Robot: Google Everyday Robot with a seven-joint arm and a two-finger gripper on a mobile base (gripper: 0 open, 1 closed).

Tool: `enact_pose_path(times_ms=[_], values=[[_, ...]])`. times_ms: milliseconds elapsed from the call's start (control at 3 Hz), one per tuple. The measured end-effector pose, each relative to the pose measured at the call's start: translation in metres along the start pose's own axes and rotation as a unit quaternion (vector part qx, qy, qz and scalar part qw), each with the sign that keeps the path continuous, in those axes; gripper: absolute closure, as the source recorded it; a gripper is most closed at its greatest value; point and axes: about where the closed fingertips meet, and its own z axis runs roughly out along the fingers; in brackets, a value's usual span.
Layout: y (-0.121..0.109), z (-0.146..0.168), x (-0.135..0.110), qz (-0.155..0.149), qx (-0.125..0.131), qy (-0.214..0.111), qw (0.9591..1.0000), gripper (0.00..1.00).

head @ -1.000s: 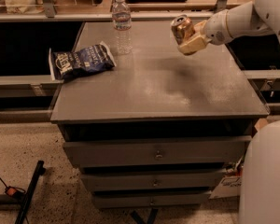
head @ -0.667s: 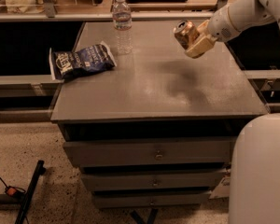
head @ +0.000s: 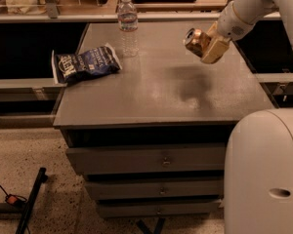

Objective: Knock orange can over

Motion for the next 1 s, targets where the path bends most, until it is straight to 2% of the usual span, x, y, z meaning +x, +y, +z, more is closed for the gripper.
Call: enact_pose_path(times_ms=[333,667,1000], values=[[0.0019,0.0005,0.0004,-0.009,-0.010,0.039,0.9992,0.59],[0.0035,0.0041,-0.0005,-0.010,-0.018,0.062,0.9979,0.36],[0.0019,0.0086,-0.0010,-0.010,-0.018,0.062,0.9979,0.12]])
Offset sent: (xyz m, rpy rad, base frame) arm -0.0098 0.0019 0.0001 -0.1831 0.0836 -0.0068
